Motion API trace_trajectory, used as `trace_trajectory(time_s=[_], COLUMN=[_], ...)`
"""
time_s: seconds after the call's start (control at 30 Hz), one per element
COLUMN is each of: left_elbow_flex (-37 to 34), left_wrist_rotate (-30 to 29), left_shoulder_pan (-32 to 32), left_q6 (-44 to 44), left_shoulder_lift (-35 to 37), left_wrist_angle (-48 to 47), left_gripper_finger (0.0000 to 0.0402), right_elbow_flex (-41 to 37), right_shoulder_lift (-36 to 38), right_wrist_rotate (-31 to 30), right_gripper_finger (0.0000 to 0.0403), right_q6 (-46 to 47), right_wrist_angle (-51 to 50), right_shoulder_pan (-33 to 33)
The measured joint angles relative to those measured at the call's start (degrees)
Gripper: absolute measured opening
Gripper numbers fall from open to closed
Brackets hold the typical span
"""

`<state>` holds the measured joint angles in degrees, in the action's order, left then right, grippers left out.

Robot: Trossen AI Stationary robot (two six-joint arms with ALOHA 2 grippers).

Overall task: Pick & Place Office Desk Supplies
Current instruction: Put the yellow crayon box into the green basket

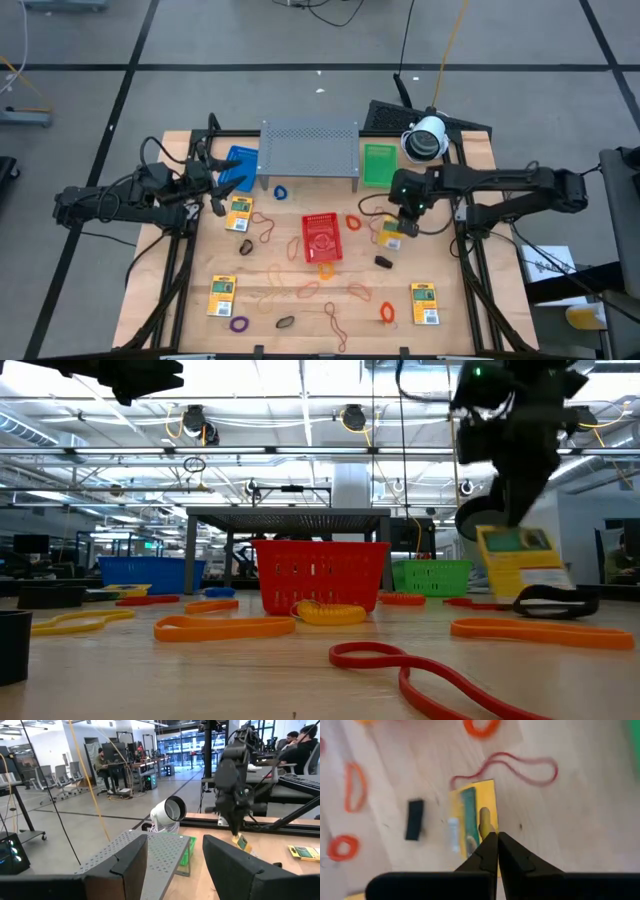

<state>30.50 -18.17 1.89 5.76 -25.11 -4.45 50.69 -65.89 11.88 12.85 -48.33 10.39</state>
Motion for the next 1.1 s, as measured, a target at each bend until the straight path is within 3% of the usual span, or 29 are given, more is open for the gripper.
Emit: trace_trajectory(time_s=[0.2, 0.67, 1.1], left_elbow_flex=[0.0, 0.0, 0.0], left_wrist_rotate=[-0.02, -0.04, -0.02], left_shoulder_pan=[0.01, 0.02, 0.02], left_q6=[0.0, -0.02, -2.08], left_shoulder_lift=[0.01, -0.01, -4.26], left_wrist_angle=[0.0, 0.38, 0.15], left_gripper_finger=[0.02, 0.02, 0.02], right_elbow_flex=[4.36, 13.1, 17.47], right_shoulder_lift=[2.42, 3.02, 3.0], right_wrist_rotate=[-0.2, -9.05, -15.16], right_gripper_finger=[0.0, 0.0, 0.0], right_q6=[-0.61, -7.27, -20.45], right_wrist_angle=[-0.12, -1.78, -1.57], right_shoulder_pan=[-0.15, -1.97, 10.26])
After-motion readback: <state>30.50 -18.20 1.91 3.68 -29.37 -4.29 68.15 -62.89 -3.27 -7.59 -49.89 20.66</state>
